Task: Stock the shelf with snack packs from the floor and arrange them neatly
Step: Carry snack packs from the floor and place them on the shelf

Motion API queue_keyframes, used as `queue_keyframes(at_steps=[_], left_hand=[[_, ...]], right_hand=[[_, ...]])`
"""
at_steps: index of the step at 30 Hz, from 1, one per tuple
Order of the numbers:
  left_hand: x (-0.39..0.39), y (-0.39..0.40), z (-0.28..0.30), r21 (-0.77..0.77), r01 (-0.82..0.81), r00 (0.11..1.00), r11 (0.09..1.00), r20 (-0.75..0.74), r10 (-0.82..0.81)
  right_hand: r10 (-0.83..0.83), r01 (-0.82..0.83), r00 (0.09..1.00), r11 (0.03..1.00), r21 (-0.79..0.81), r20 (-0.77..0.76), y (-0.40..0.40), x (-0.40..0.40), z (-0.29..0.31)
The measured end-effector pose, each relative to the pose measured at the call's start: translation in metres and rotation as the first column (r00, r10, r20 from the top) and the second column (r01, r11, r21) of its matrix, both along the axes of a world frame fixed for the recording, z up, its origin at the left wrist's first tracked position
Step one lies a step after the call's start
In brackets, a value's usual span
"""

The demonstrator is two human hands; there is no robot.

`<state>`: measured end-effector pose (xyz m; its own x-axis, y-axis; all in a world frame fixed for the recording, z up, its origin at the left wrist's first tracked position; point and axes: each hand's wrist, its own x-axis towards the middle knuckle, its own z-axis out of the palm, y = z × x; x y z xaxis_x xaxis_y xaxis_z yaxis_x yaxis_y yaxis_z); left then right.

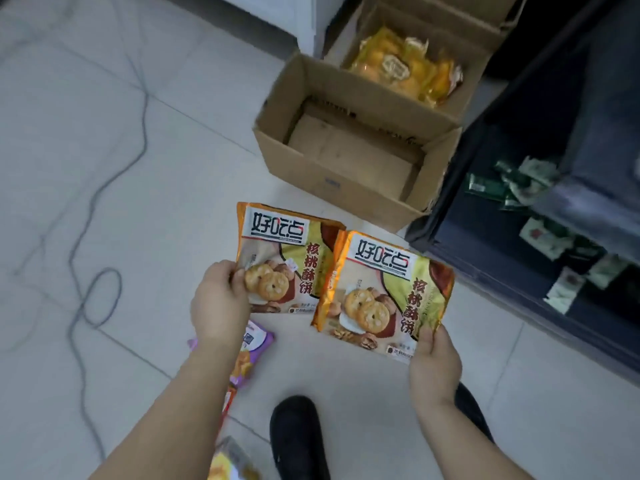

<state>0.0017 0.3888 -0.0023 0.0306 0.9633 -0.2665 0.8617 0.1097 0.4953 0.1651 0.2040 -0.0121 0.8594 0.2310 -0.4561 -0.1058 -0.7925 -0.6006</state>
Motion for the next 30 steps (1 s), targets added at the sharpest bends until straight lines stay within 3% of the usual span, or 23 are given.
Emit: queue_keyframes(at_steps=[8, 15, 22, 30], left_hand=[[-0.013, 0.023, 0.285, 0.176, -0.096, 0.973, 0.980, 0.226, 0.054], [-0.014, 0.022, 0.475, 0.336, -0.122, 0.918, 0.934, 0.395, -0.023], [0.028, 0.009, 0.616, 0.479, -0.050, 0.789, 0.877, 0.557, -0.259], [0.094, -0.042, 0.700, 0.568, 0.078, 0.653, 0.819, 0.592, -0.473]], right_hand=[[0.032, -0.065, 0.993, 0.955, 0.289, 0.117, 0.077, -0.004, 0.283], [-0.022, -0.129, 0.954, 0.871, 0.475, 0.299, 0.060, 0.015, 0.484], [-0.152, -0.177, 0.882, 0.771, 0.612, 0.446, 0.002, 0.031, 0.620], [-0.323, -0.171, 0.798, 0.688, 0.705, 0.509, -0.048, 0.052, 0.703]])
